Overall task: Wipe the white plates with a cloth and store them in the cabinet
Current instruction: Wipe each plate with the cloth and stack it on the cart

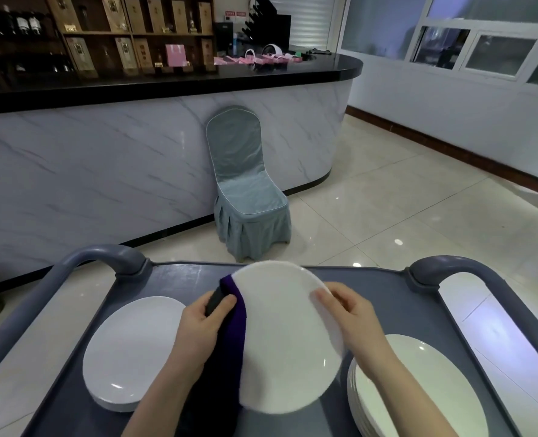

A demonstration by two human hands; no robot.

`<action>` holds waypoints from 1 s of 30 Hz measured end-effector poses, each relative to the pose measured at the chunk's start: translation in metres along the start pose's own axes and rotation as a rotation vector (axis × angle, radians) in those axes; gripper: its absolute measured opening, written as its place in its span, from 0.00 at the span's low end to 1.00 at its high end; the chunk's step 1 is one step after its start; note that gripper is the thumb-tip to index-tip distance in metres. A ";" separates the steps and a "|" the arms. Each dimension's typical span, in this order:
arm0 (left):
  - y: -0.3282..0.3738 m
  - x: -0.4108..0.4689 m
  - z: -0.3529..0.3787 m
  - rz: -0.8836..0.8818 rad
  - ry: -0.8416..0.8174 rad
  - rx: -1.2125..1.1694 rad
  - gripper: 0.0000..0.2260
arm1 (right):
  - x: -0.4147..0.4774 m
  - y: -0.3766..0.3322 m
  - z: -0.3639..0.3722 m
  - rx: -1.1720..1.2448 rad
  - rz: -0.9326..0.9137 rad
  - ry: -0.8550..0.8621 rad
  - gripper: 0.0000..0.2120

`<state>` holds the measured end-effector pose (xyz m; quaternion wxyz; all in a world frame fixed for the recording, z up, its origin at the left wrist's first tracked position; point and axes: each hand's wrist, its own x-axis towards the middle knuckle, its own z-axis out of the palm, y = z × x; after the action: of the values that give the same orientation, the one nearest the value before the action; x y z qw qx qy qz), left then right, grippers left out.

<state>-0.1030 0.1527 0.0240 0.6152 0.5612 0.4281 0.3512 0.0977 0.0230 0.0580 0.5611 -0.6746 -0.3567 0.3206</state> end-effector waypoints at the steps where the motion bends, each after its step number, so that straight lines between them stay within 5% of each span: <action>1: 0.003 0.001 -0.001 0.042 -0.078 0.059 0.07 | 0.004 -0.006 -0.004 -0.100 -0.049 -0.086 0.07; 3: 0.008 0.002 0.003 0.131 -0.263 0.225 0.02 | 0.009 -0.011 0.001 -0.334 -0.125 -0.272 0.11; 6: 0.008 0.003 0.009 0.198 -0.356 0.354 0.07 | 0.012 -0.006 0.008 -0.452 -0.200 -0.325 0.19; 9: 0.001 0.002 0.007 0.114 -0.152 0.145 0.02 | 0.011 -0.006 0.001 -0.285 -0.152 -0.059 0.19; 12: -0.011 -0.006 0.019 -0.097 0.101 -0.194 0.06 | 0.006 0.004 0.017 0.275 0.115 0.315 0.15; 14: -0.016 -0.008 0.026 -0.156 0.181 -0.266 0.05 | -0.002 0.013 0.032 0.378 0.240 0.387 0.14; 18: -0.012 -0.004 0.009 -0.121 0.123 -0.157 0.05 | -0.005 0.011 0.018 0.179 0.119 0.228 0.10; 21: -0.002 0.004 -0.003 0.023 -0.092 0.064 0.06 | 0.008 -0.006 -0.006 -0.113 -0.017 -0.063 0.04; 25: 0.011 0.007 0.010 0.168 -0.469 0.394 0.05 | 0.010 -0.008 0.004 -0.451 -0.087 -0.412 0.16; 27: 0.012 0.004 0.012 0.136 -0.446 0.337 0.04 | 0.008 -0.006 0.004 -0.420 -0.099 -0.345 0.18; 30: 0.002 0.001 0.009 -0.046 -0.134 0.075 0.05 | 0.005 -0.006 -0.001 -0.043 0.056 0.031 0.15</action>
<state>-0.0939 0.1501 0.0255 0.6289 0.5962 0.4116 0.2821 0.1003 0.0271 0.0641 0.5430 -0.7011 -0.3356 0.3178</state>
